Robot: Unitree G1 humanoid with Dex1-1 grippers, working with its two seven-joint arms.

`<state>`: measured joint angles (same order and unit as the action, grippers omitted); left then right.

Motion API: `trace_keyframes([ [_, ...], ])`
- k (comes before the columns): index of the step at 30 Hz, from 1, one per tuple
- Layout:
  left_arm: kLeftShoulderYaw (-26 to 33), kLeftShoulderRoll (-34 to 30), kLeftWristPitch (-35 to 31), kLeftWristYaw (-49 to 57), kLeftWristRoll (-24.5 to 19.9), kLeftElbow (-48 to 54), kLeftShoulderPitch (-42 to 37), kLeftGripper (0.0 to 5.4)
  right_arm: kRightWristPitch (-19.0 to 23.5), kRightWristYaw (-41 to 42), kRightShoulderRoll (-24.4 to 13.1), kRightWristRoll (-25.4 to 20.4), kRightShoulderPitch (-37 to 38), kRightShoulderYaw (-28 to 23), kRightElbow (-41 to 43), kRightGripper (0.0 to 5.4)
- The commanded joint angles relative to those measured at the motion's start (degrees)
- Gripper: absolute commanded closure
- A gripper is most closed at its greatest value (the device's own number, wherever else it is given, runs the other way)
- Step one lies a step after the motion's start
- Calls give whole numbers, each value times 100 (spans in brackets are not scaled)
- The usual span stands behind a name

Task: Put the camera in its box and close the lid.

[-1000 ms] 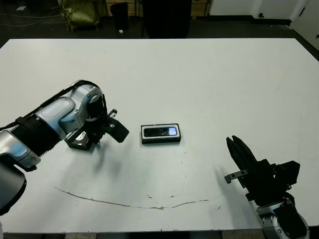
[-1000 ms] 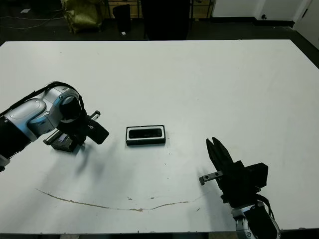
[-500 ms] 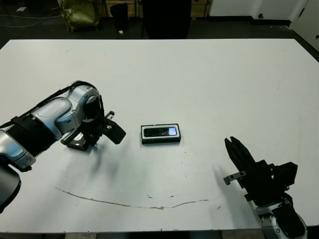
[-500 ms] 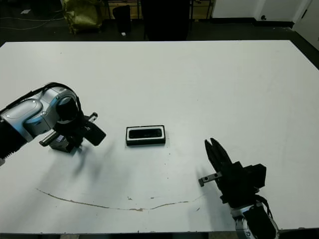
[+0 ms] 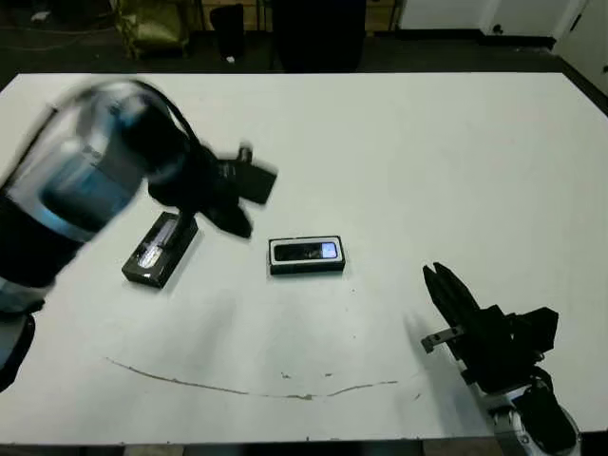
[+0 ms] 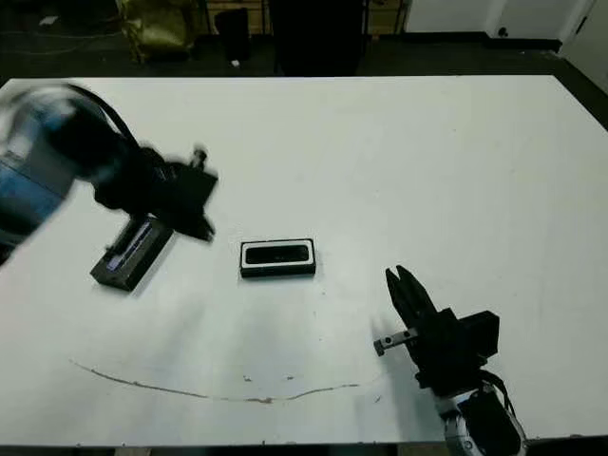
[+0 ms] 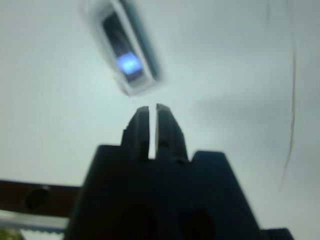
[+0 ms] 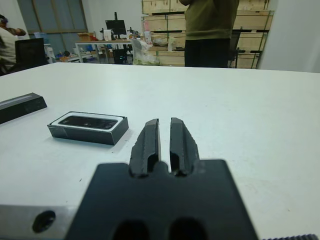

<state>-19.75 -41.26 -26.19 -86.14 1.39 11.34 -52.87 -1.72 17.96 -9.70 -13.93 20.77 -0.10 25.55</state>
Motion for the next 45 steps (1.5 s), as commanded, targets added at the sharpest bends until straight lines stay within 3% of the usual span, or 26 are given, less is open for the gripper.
trace_keyframes([
  [1, 1039, -22, -682, 970, -383, 713, 968, 540, -23, -7, -1, 45, 34, 6, -168, 538],
  [5, 2791, 1075, -1298, 3059, -848, 1739, 2573, 540, -32, 14, 44, -31, -13, -7, -328, 538],
  [8, 3573, 2043, -1436, 4605, -780, 2633, 3732, 540, -303, 147, 85, -98, -88, -23, -603, 538],
  [11, 3948, 2812, -1449, 5497, -990, 3130, 4720, 540, -587, 212, 74, -35, -146, -27, -822, 538],
  [13, 3987, 3006, -1213, 5737, -1100, 3200, 5285, 519, -489, 130, 56, 32, -133, -5, -735, 540],
  [15, 3989, 3153, -860, 5865, -1202, 3184, 5826, 481, -245, 35, 39, 48, -104, 17, -562, 540],
  [19, 3937, 3215, -434, 5922, -1497, 3210, 6588, 386, -151, 2, 40, 66, -101, 34, -498, 540],
  [21, 3858, 3011, -205, 5791, -1526, 3155, 6818, 340, 93, -109, 7, 157, -64, 67, -311, 540],
  [27, 3621, 2703, 508, 5842, -1343, 2865, 7118, 199, 154, -101, -3, 155, -56, 97, -230, 540],
  [35, 3470, 2525, 856, 6108, -1227, 2374, 7035, 5, 396, -126, 0, 109, -33, 86, -74, 540],
  [41, 3494, 2564, 829, 6416, -1325, 2022, 6825, 2, 357, -93, -29, 150, -62, 69, -117, 540],
  [45, 3566, 2554, 827, 6399, -1632, 1751, 6674, 2, 395, -57, -22, 60, -92, 55, -134, 540],
])
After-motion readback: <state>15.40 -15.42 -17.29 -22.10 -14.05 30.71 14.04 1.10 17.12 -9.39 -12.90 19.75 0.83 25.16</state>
